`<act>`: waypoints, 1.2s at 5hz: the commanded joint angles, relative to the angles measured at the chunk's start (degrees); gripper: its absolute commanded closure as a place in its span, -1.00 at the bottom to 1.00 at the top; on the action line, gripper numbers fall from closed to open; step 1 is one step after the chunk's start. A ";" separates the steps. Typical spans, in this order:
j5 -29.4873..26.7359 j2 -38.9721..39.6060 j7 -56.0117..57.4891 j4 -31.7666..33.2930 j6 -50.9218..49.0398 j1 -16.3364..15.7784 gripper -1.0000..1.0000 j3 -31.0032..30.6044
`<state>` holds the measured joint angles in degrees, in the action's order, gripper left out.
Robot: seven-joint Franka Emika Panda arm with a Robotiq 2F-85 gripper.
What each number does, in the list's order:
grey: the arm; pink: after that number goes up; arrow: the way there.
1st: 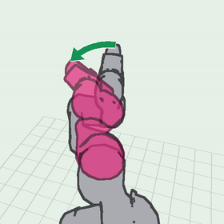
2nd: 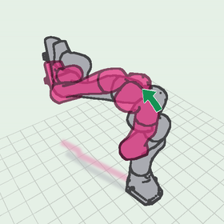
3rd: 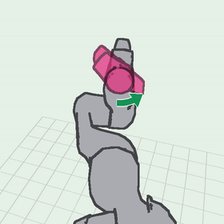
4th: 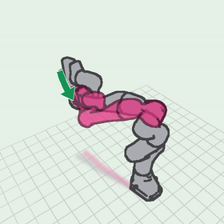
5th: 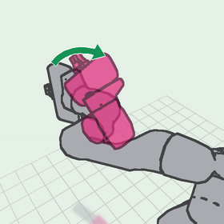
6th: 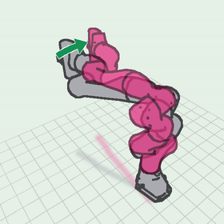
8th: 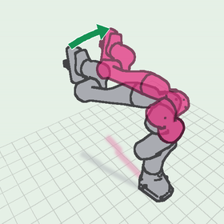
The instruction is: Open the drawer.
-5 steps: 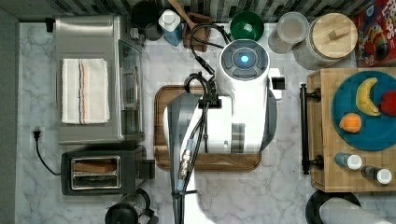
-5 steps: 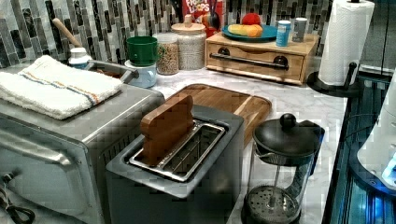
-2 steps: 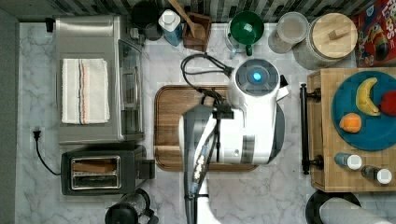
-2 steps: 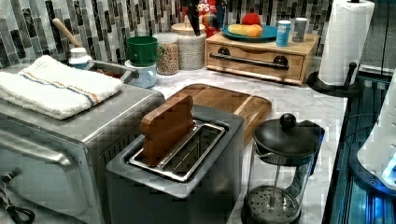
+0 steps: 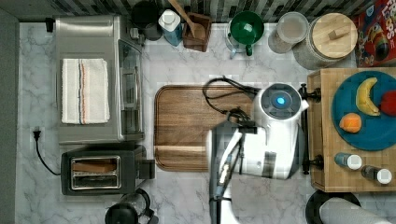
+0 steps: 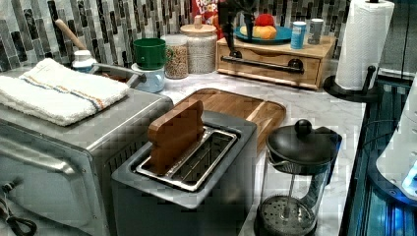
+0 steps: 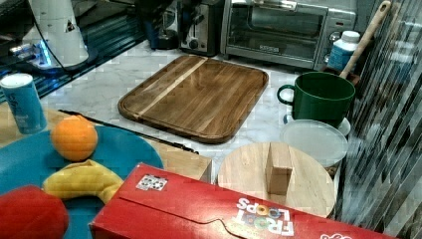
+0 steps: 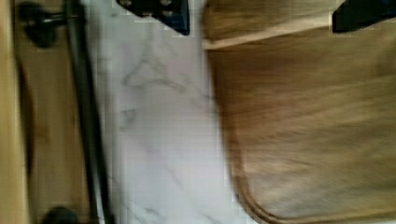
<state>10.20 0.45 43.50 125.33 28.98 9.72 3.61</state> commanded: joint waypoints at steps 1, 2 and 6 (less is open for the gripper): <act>2.18 -1.40 14.41 0.39 8.41 3.68 -1.00 3.37; 2.38 0.32 17.48 -0.53 10.58 4.03 -1.00 4.49; 2.16 9.94 24.21 -2.31 24.02 7.37 -1.00 5.57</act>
<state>11.86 7.25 64.85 125.89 52.26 16.30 8.90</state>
